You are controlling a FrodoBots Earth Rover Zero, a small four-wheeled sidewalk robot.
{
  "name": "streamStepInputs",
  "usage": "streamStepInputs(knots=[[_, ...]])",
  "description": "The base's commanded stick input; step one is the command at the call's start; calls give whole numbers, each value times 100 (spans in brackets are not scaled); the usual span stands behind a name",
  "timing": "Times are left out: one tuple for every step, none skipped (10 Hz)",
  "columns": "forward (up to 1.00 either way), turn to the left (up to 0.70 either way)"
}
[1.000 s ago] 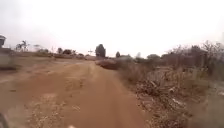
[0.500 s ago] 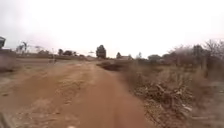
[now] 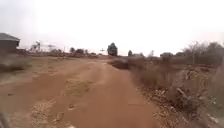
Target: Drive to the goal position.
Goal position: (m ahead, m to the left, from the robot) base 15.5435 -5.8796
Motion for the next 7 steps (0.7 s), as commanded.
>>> streamStepInputs(knots=[[50, 0], [50, 0], [50, 0], [50, 0], [50, 0], [50, 0], [50, 0]])
